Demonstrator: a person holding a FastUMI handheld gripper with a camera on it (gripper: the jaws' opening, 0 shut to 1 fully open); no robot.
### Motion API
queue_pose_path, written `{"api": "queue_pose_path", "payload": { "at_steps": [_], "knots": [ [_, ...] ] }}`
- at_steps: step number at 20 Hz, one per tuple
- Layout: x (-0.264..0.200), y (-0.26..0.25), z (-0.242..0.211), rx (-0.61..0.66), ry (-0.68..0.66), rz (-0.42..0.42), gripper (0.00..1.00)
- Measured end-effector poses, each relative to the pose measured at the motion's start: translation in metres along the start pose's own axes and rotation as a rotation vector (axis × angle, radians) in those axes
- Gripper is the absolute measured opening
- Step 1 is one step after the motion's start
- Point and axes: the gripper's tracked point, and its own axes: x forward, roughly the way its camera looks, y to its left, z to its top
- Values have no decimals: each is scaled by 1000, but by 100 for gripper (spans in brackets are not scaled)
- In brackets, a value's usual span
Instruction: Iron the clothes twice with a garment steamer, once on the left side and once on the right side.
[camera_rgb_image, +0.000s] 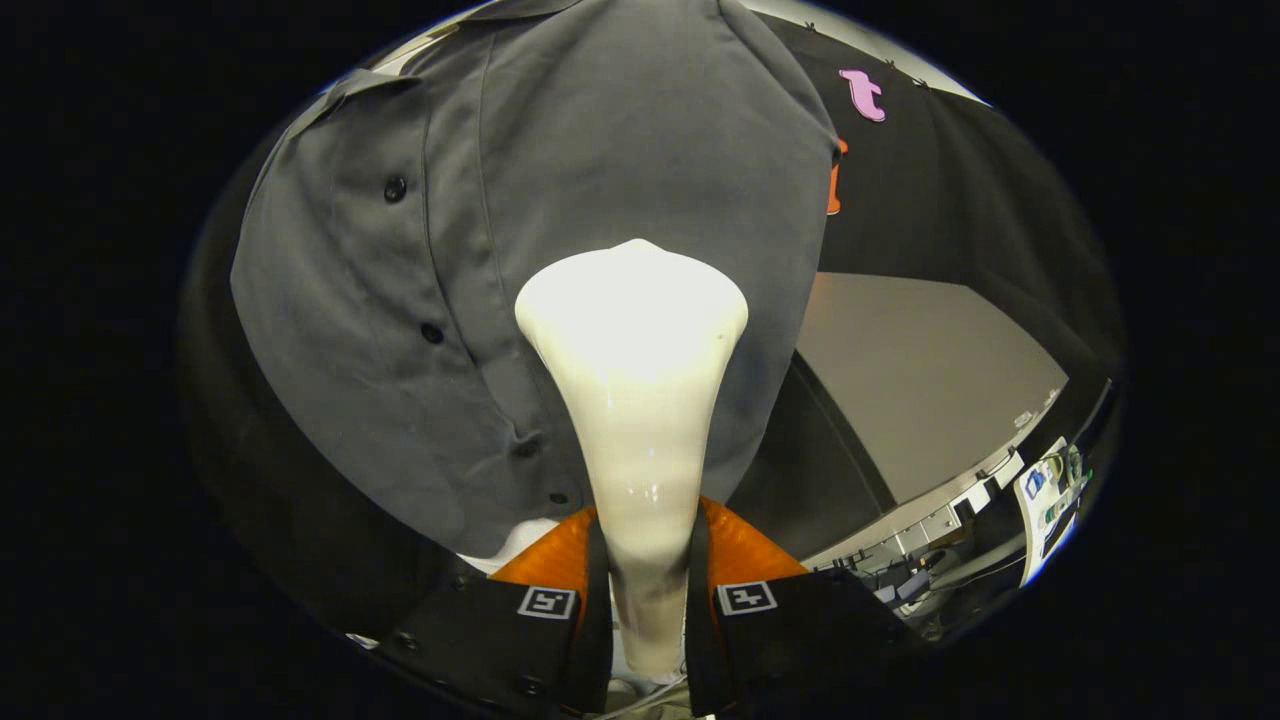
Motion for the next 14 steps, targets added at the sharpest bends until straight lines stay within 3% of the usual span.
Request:
{"api": "queue_pose_path", "payload": {
  "at_steps": [14],
  "knots": [
    [45,-11,-87,-8,155,-20,38]
  ]
}}
